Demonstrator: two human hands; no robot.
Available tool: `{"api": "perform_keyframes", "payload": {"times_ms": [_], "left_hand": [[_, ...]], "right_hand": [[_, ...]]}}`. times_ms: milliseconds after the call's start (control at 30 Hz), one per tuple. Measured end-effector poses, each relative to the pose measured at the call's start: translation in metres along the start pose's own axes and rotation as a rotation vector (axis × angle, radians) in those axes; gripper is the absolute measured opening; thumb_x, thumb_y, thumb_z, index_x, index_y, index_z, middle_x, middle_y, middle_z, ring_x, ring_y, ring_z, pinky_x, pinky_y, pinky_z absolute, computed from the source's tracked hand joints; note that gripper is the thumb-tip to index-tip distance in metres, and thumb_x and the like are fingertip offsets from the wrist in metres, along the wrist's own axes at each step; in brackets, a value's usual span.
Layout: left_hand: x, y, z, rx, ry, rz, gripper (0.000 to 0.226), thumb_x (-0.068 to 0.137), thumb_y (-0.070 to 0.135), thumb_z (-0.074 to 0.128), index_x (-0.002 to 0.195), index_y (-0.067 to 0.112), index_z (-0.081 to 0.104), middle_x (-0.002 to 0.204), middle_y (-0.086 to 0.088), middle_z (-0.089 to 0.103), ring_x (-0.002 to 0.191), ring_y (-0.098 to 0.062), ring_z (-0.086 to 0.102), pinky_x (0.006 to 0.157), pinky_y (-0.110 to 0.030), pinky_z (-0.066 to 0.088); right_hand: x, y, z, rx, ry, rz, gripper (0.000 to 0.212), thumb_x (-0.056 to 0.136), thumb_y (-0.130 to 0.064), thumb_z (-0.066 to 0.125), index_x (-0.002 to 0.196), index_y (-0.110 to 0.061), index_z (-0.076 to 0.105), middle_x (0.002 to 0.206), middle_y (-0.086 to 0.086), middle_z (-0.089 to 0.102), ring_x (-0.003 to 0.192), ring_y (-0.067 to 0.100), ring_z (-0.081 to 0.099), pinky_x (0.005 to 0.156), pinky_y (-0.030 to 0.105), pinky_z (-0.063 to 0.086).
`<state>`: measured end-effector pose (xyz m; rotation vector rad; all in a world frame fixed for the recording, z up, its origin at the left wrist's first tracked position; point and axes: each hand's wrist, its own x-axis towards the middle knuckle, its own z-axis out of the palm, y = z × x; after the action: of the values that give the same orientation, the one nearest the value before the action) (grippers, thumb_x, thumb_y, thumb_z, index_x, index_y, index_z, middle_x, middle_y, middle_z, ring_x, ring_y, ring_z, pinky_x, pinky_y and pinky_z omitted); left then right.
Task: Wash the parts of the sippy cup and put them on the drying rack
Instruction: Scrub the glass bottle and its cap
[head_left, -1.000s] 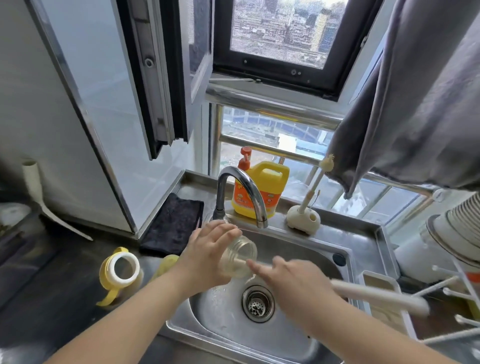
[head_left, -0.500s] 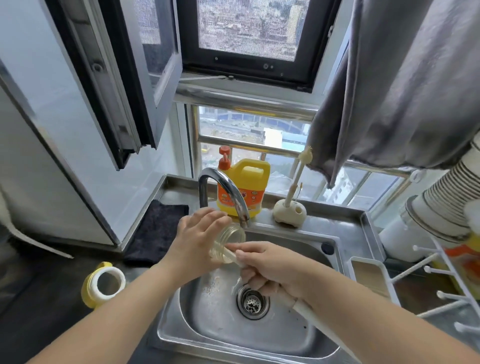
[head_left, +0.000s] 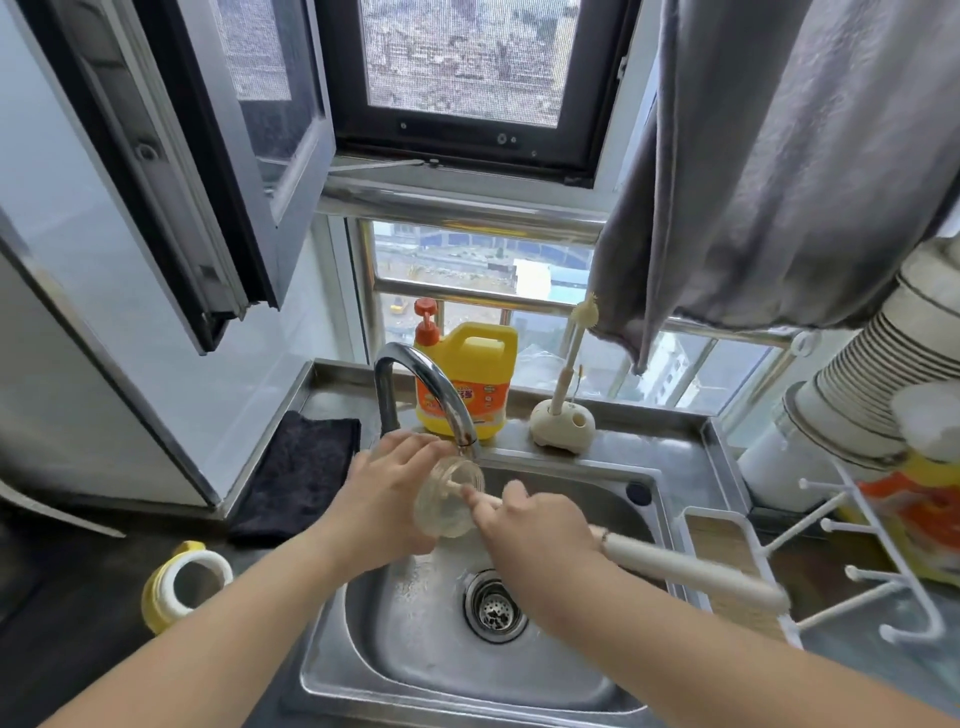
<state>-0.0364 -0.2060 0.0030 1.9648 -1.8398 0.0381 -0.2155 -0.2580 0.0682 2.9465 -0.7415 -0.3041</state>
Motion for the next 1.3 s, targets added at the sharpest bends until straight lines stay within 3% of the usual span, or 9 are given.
{"api": "perform_keyframes", "payload": {"times_ms": [133,300,400,500,667,900,1067,1200,1300], "left_hand": [[-0.004,0.004,0.001,0.102,0.104,0.068,0.091,0.038,0.05,0.089,0.118,0.028,0.05,0.117,0.008,0.06,0.116,-0.017,0.043,0.076,-0.047,0.045],[-0.009,0.014,-0.004,0.06,0.245,0.042,0.069,0.057,0.062,0.058,0.115,0.026,0.051,0.121,0.014,0.048,0.117,-0.016,0.042,0.079,-0.041,0.033],[-0.012,0.009,-0.004,0.014,0.212,0.032,0.075,0.051,0.06,0.069,0.117,0.028,0.048,0.121,0.017,0.045,0.117,-0.014,0.04,0.078,-0.044,0.038],[-0.011,0.005,-0.004,0.001,0.068,0.031,0.09,0.042,0.045,0.089,0.119,0.034,0.045,0.122,0.018,0.047,0.12,-0.01,0.036,0.08,-0.05,0.045],[-0.003,0.014,-0.024,-0.096,-0.282,-0.133,0.09,0.061,0.04,0.081,0.138,0.034,0.035,0.137,0.017,0.039,0.133,-0.009,0.022,0.104,-0.042,0.03],[-0.004,0.019,-0.022,0.005,-0.062,0.075,0.086,0.05,0.072,0.051,0.124,0.03,0.05,0.121,0.008,0.059,0.119,-0.013,0.037,0.085,-0.049,0.037],[0.0,0.025,-0.019,-0.023,0.277,0.082,0.067,0.059,0.057,0.062,0.117,0.027,0.048,0.121,0.011,0.052,0.118,-0.016,0.04,0.084,-0.047,0.037],[-0.001,0.024,-0.015,-0.038,0.233,0.051,0.078,0.05,0.042,0.082,0.118,0.029,0.047,0.122,0.011,0.052,0.118,-0.015,0.038,0.081,-0.049,0.04],[-0.004,0.022,-0.012,-0.066,0.123,0.083,0.083,0.049,0.039,0.087,0.123,0.026,0.051,0.123,0.006,0.058,0.118,-0.013,0.034,0.082,-0.04,0.038]], "right_hand": [[0.002,-0.001,0.002,0.494,-0.158,0.075,0.055,0.095,-0.009,0.04,0.144,-0.035,0.036,0.123,0.007,0.058,0.104,0.028,0.059,0.076,0.031,0.046],[0.0,0.011,-0.003,1.683,-0.512,0.242,0.033,0.1,-0.026,0.047,0.13,-0.038,0.053,0.057,-0.007,0.04,0.045,0.005,0.032,0.041,0.016,0.02],[-0.007,0.005,0.003,1.371,-0.387,0.184,0.035,0.099,-0.027,0.049,0.13,-0.042,0.053,0.062,-0.011,0.051,0.048,0.003,0.043,0.046,0.016,0.032],[-0.006,0.006,-0.007,0.405,-0.104,0.074,0.052,0.098,-0.015,0.044,0.139,-0.045,0.039,0.118,-0.001,0.062,0.103,0.018,0.061,0.077,0.029,0.046],[-0.008,0.005,-0.018,-0.299,0.067,-0.081,0.056,0.086,-0.022,0.057,0.14,-0.031,0.044,0.094,0.002,0.061,0.074,0.02,0.062,0.042,0.029,0.014],[-0.007,0.0,0.002,0.329,-0.1,0.045,0.061,0.093,-0.008,0.041,0.145,-0.037,0.03,0.124,0.008,0.057,0.106,0.029,0.057,0.075,0.034,0.045],[-0.011,0.012,-0.013,1.643,-0.407,0.241,0.031,0.101,-0.023,0.041,0.124,-0.04,0.053,0.058,-0.005,0.038,0.043,0.005,0.032,0.035,0.014,0.021],[-0.017,0.008,-0.019,1.238,-0.272,0.163,0.036,0.102,-0.025,0.04,0.134,-0.038,0.048,0.068,-0.007,0.049,0.046,0.0,0.047,0.044,0.013,0.035],[-0.021,0.01,-0.018,0.461,-0.112,0.046,0.049,0.1,-0.021,0.04,0.14,-0.048,0.035,0.115,-0.001,0.062,0.099,0.015,0.061,0.073,0.027,0.046]]}}
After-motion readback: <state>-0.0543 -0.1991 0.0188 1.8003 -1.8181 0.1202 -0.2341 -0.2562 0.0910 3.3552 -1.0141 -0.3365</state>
